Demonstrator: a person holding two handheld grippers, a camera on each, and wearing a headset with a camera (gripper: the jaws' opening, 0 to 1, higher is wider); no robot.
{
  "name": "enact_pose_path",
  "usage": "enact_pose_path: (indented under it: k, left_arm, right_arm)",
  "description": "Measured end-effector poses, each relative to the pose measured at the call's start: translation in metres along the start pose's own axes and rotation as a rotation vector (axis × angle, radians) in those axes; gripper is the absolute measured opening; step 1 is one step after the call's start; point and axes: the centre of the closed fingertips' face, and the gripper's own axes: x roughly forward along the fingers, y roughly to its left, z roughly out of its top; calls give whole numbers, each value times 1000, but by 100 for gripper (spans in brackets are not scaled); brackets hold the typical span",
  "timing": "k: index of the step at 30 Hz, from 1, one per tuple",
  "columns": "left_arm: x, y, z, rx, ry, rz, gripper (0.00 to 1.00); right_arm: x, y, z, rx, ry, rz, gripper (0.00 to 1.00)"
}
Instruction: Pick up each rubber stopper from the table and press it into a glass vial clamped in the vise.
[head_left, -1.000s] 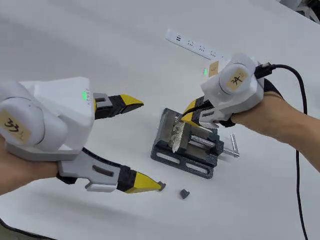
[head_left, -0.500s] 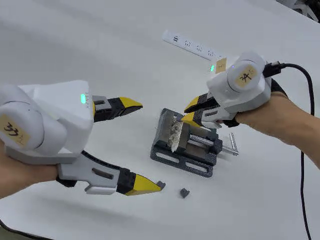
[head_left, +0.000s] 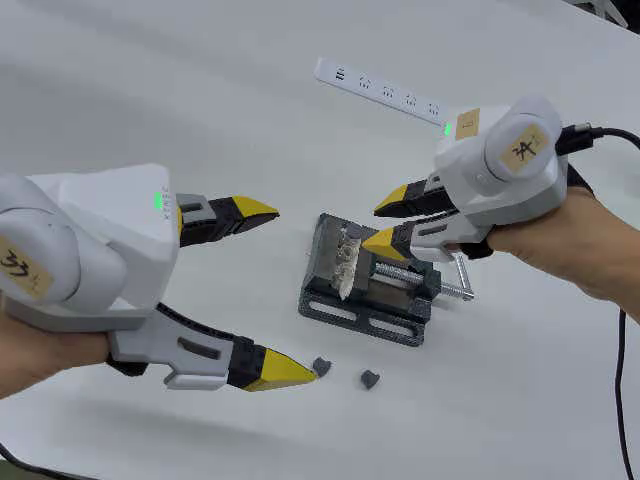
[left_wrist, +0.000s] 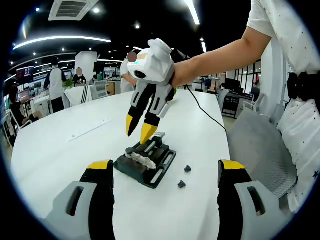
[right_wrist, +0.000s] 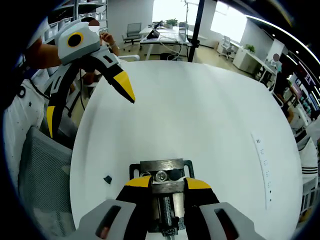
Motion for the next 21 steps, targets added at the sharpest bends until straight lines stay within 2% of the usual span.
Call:
enact_pose_path:
  k: [9,21]
  left_arm:
    - [-1,-2,-3,20,27,-15,83]
    - [3,-8,-9,61,83,-47,82]
  right_arm:
    - [-13,9,-4,27,-43,-14,28]
    - [-26,27,-20,72,-98,-29,39]
